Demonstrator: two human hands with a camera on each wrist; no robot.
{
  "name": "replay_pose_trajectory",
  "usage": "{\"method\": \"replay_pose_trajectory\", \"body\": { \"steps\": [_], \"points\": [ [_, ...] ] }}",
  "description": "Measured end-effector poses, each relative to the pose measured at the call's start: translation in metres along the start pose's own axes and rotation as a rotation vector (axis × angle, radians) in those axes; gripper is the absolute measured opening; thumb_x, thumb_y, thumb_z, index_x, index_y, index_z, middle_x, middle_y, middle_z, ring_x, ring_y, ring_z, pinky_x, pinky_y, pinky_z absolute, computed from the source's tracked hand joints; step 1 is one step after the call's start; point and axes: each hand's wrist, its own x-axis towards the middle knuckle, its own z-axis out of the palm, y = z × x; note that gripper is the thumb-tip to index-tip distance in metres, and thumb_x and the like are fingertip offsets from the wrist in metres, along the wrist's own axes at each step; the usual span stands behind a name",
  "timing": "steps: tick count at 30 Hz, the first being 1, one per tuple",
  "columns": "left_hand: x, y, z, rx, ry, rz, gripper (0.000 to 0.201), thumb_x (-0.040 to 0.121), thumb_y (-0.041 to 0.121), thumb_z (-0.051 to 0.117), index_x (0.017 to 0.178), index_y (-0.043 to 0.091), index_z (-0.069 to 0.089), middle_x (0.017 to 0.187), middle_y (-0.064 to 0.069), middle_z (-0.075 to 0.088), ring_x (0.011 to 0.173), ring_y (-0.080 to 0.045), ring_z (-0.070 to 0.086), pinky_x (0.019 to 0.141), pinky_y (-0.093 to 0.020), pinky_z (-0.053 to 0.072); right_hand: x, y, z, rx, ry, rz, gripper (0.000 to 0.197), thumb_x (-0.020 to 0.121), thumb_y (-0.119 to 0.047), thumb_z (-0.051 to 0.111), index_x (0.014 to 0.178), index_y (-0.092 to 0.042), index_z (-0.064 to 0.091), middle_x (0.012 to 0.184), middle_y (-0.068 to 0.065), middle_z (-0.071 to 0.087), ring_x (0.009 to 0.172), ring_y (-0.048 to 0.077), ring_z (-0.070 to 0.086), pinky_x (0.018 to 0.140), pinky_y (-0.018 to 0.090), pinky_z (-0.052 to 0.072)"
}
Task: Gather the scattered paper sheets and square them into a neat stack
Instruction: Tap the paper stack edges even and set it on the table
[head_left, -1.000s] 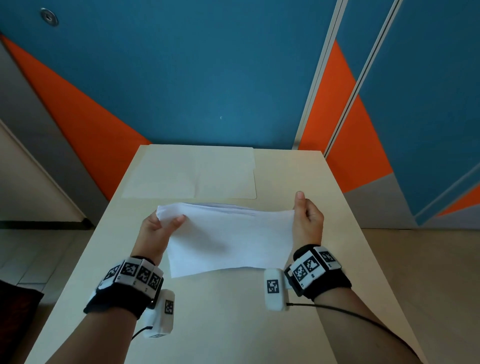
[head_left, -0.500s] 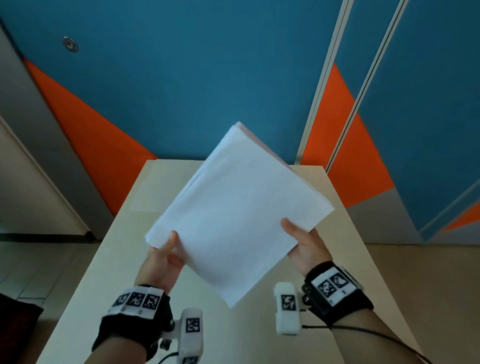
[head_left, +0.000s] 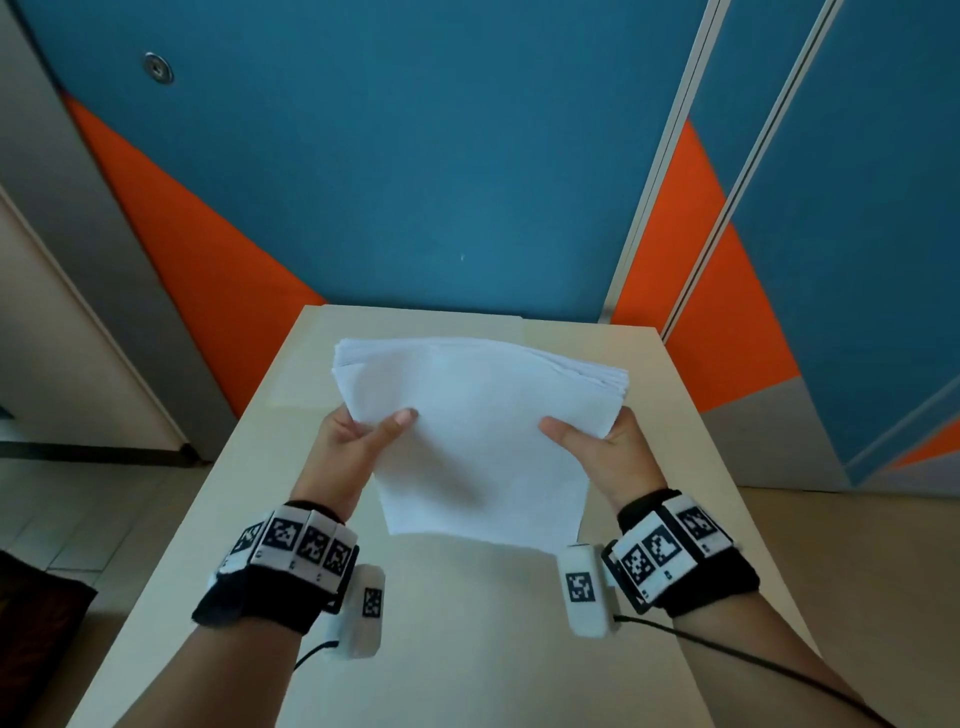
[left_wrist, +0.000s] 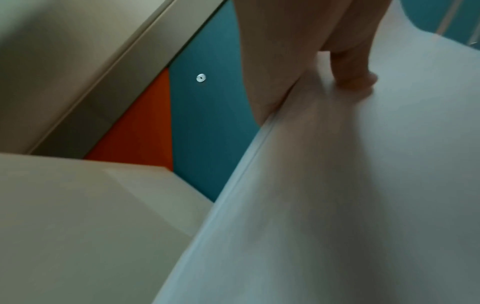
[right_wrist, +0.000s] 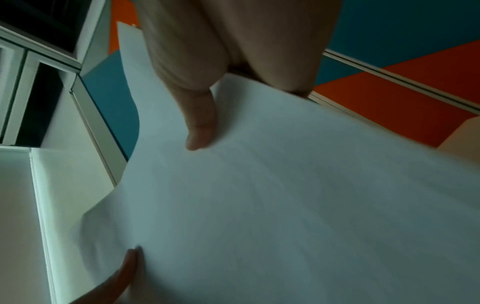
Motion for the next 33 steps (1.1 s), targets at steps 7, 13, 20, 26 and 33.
{"method": "replay_pose_trajectory", "body": {
  "steps": [7,13,20,26,33],
  "points": [
    [-0.008,-0.028,0.003,0.125,-0.004,-0.044,0.034,0.071,0.026,0.067,0.104,0.024,0.062,0.089,0.014,0.075,0.087,-0.006,0.069,0.066,-0.016,0.053,-0.009,0.026,0.000,-0.011,0.053,0.130,0.026,0.074,0.002,0.072,0.080,-0.022,0.063,0.078,-0.008,0.069,0.073,0.010,0.068,0.059,0.015,0.052],
    [-0.006,-0.009,0.029,0.003,0.130,0.057,0.038,0.075,0.042,0.055,0.104,0.017,0.056,0.091,0.003,0.063,0.077,-0.003,0.065,0.064,-0.014,0.049,-0.010,0.020,0.002,0.175,0.171,0.003,0.034,0.074,-0.016,0.074,0.101,-0.031,0.059,0.106,0.007,0.065,0.098,0.022,0.064,0.083,0.032,0.054],
    [0.008,0.001,0.043,-0.032,0.277,0.045,0.025,0.077,0.044,0.060,0.075,0.020,0.055,0.073,-0.001,0.058,0.073,-0.021,0.055,0.074,-0.034,0.043,-0.006,0.005,0.026,0.205,0.431,-0.037,0.022,0.067,-0.044,0.067,0.079,-0.028,0.060,0.096,0.006,0.066,0.098,0.025,0.062,0.097,0.050,0.048],
    [0.014,-0.005,0.030,0.086,0.212,0.102,0.027,0.081,0.042,0.054,0.070,0.018,0.051,0.062,0.000,0.053,0.062,-0.013,0.050,0.063,-0.024,0.041,0.002,0.009,0.018,0.160,0.413,-0.051,0.010,0.079,-0.033,0.067,0.077,-0.028,0.059,0.094,0.002,0.065,0.096,0.022,0.061,0.092,0.041,0.049],
    [0.020,-0.036,0.005,0.184,0.042,-0.067,0.008,0.085,0.008,0.061,0.088,0.014,0.066,0.070,0.014,0.074,0.067,-0.001,0.069,0.061,-0.016,0.054,0.000,0.032,-0.001,0.142,0.137,0.104,0.016,0.080,-0.003,0.067,0.094,-0.011,0.063,0.068,-0.010,0.072,0.059,0.000,0.068,0.049,0.012,0.050]
  ]
}}
